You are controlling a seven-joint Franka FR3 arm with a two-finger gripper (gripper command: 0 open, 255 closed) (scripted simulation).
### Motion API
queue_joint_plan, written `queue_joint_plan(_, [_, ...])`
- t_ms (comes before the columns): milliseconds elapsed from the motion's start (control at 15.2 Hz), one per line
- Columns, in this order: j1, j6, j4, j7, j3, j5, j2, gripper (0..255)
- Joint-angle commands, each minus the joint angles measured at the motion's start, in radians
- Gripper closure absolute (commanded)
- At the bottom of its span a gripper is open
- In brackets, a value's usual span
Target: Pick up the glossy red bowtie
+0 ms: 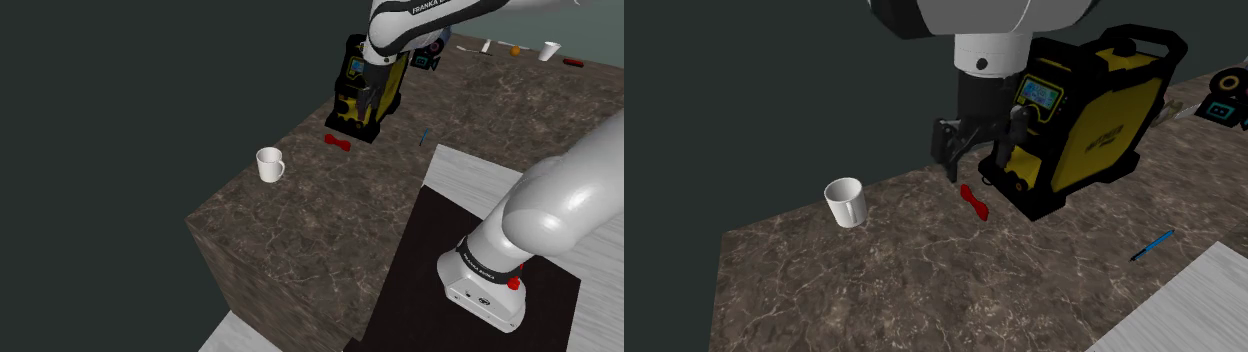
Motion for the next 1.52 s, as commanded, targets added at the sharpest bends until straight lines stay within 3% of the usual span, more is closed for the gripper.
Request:
queue_joint_plan(0, [-0.003,0.034,0.033,-0.021,-0.009,0.004,0.079,0])
queue_joint_plan(594, [-0.033,0.129,0.234,-0.107,-0.024,0.037,0.432,0])
queue_joint_plan(1122, [-0.076,0.139,0.498,-0.16,-0.015,0.057,0.755,0])
queue_joint_plan(1452, [-0.08,0.175,0.502,-0.161,-0.011,0.062,0.795,0])
